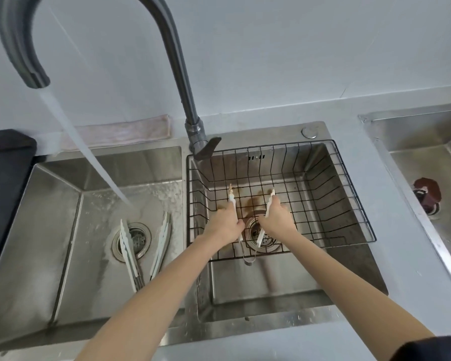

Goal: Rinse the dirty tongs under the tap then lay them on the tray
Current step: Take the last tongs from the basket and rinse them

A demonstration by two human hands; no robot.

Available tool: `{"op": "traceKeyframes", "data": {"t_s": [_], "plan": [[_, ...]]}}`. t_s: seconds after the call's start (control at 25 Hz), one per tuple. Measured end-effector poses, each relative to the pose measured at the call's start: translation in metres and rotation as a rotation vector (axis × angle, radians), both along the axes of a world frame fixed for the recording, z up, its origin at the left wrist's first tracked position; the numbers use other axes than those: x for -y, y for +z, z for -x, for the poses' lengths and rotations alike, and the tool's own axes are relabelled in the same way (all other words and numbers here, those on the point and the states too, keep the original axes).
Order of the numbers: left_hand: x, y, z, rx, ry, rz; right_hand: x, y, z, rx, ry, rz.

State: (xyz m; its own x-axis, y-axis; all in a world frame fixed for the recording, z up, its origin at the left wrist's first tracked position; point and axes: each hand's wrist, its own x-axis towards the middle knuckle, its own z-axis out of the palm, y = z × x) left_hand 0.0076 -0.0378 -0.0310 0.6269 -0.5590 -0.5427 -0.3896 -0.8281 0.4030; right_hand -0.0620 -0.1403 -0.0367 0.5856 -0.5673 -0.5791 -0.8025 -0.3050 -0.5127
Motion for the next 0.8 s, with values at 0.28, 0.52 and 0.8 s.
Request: {"op": "traceKeyframes", "data": {"t_s": [0.28, 0.52, 0.8], "plan": [[-0.020, 0.023, 0.006, -0.023, 0.316, 0.424, -0.017, 0.036, 0.001, 0.187, -0.094, 0.015], [-0.069, 0.035, 0.006, 0.041, 0.534, 0.627, -0.059, 0.047, -0.005, 0.371, -0.172, -0.078], [-0.152, 0.044, -0.016, 0.108, 0.626, 0.678, -0.124, 0.049, -0.047, 0.428, -0.307, -0.488]]}}
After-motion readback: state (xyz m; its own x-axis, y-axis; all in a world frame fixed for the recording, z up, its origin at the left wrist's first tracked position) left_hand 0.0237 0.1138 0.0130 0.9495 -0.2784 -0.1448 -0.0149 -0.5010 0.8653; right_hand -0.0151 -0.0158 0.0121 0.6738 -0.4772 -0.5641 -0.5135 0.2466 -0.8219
